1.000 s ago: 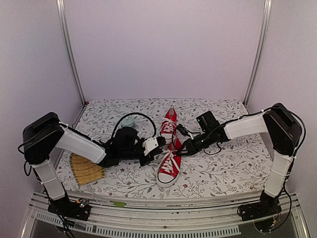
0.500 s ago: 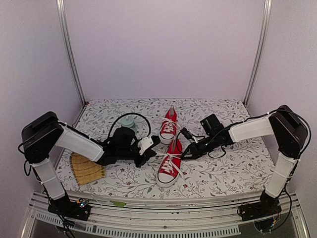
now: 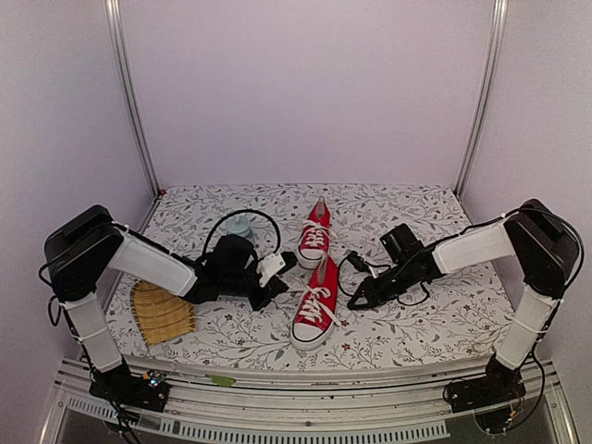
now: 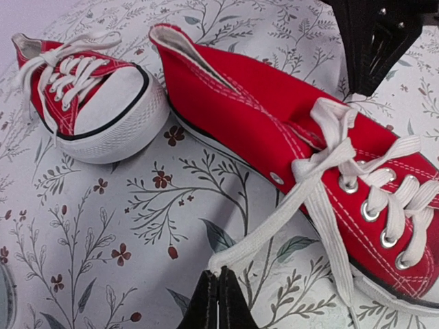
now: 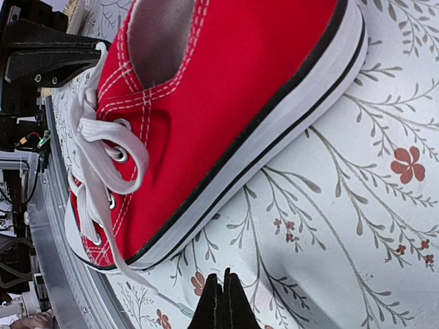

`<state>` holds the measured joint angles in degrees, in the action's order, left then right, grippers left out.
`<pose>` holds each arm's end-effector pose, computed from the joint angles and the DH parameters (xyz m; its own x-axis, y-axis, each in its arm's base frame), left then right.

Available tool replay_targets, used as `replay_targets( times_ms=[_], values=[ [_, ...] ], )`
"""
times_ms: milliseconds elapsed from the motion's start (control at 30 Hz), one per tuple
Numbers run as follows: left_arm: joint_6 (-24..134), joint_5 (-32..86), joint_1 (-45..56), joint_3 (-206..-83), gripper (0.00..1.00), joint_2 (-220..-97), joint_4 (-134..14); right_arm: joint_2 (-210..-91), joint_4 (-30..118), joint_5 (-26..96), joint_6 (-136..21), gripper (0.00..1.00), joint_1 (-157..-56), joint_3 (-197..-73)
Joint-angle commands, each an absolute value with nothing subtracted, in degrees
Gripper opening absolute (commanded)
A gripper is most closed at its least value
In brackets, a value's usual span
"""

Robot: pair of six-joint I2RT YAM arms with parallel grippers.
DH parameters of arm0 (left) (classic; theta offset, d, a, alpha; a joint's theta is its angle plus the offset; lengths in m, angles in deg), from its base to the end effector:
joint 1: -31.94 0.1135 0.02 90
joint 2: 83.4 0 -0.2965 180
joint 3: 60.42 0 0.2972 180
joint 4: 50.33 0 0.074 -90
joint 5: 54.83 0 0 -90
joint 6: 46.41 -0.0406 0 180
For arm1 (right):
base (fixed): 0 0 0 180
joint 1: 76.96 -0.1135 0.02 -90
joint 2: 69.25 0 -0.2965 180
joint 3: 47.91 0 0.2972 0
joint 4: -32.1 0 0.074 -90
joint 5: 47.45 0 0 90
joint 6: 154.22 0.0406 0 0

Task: Tie the shoes
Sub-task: Tie the loops with the shoelace on the shoe.

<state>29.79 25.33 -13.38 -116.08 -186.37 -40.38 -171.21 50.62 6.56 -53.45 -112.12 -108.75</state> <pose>0.2613 -0.2741 0.1148 -0.2245 0.5612 -0.7966 0.8749 0.4761 0.0889 0.2800 0.2264 0.1159 -0.8255 -0.3965 -0.4018 -0.5645 0.5747 0.5926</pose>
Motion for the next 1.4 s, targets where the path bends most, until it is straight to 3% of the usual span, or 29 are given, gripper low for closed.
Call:
replay_targets(
  times_ms=[0,133,267,333,467,767,1033,1100,1200,1367],
  values=[
    [30.6,24.0,-12.3,-117.7,0.0,-188.0,-44.0,-169.9,49.7,6.3,-52.3,0.01,-111.8,-108.2],
    [30.7,23.5,-12.3,-117.7,0.0,-187.6,-43.1,-166.5,45.7,3.0,-54.7,0.05,-111.9,-108.4],
    [30.1,22.7,-12.3,-117.9,0.0,-187.5,-42.8,-167.1,46.3,5.2,-62.3,0.35,-113.2,-112.4],
    [29.9,22.7,-12.3,-117.9,0.0,-187.3,-42.8,-169.5,49.1,6.2,-66.0,0.42,-113.8,-115.5],
    [29.8,22.8,-12.3,-117.8,0.0,-187.2,-42.8,-174.4,54.4,7.5,-73.4,0.48,-115.8,-120.9],
    [29.5,21.9,-12.3,-117.9,0.0,-187.4,-43.0,-178.6,56.4,6.8,-81.4,0.49,-116.8,-125.1],
    [29.0,22.3,-12.3,-117.7,0.0,-187.1,-43.1,-181.5,58.4,9.0,-82.3,0.39,-118.2,-126.3],
    [29.1,22.5,-12.3,-117.7,0.0,-187.0,-43.1,-181.4,58.2,9.4,-82.2,0.29,-118.4,-126.3],
    [29.8,22.6,-12.3,-117.7,0.0,-186.7,-42.9,-180.5,58.1,10.8,-81.5,0.04,-118.4,-125.9],
    [30.5,23.6,-12.3,-117.7,0.0,-186.8,-43.7,-176.4,58.0,12.6,-79.1,0.01,-118.4,-122.5]
  ],
)
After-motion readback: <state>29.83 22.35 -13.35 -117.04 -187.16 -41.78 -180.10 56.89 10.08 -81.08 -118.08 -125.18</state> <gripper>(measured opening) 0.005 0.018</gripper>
